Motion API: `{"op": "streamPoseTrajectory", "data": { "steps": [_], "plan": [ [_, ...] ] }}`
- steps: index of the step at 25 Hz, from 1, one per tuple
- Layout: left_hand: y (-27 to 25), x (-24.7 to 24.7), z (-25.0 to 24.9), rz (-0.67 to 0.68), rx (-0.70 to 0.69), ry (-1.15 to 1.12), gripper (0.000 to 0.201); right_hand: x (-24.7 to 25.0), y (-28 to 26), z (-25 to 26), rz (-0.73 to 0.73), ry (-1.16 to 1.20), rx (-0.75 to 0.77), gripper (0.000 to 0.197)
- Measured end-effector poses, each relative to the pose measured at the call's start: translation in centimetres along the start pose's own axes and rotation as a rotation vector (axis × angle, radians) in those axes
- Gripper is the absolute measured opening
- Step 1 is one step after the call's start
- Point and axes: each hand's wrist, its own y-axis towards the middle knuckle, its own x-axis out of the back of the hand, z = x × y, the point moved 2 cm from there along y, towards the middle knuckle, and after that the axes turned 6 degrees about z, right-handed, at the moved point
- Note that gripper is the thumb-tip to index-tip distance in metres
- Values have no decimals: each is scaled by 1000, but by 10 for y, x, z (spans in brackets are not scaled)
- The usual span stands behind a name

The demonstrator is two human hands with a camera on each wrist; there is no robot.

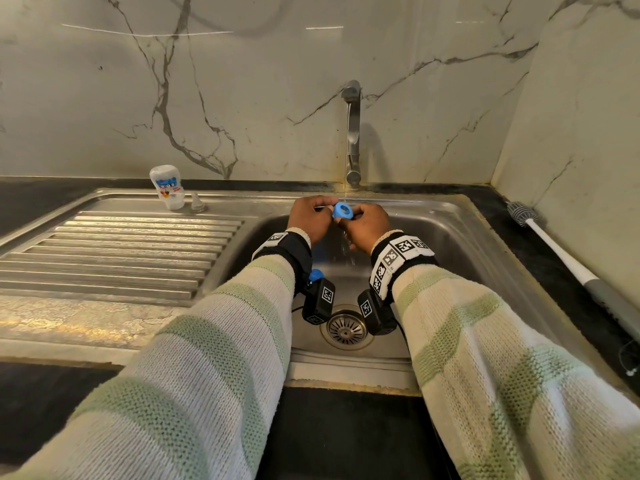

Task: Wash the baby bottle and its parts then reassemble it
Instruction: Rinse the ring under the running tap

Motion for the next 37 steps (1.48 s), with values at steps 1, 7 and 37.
{"op": "streamPoseTrajectory", "data": {
  "steps": [1, 7, 37],
  "plan": [
    [-1, -2, -1, 12, 1, -3, 31, 1, 1, 0, -39, -19, 14, 20],
    [-2, -5, 1, 147, -12, 21, 43, 9, 1, 6, -174, -139, 93, 33],
    [-21, 21, -23, 92, 117, 542, 40, 32, -35, 13, 226, -443, -60, 33]
  ]
}}
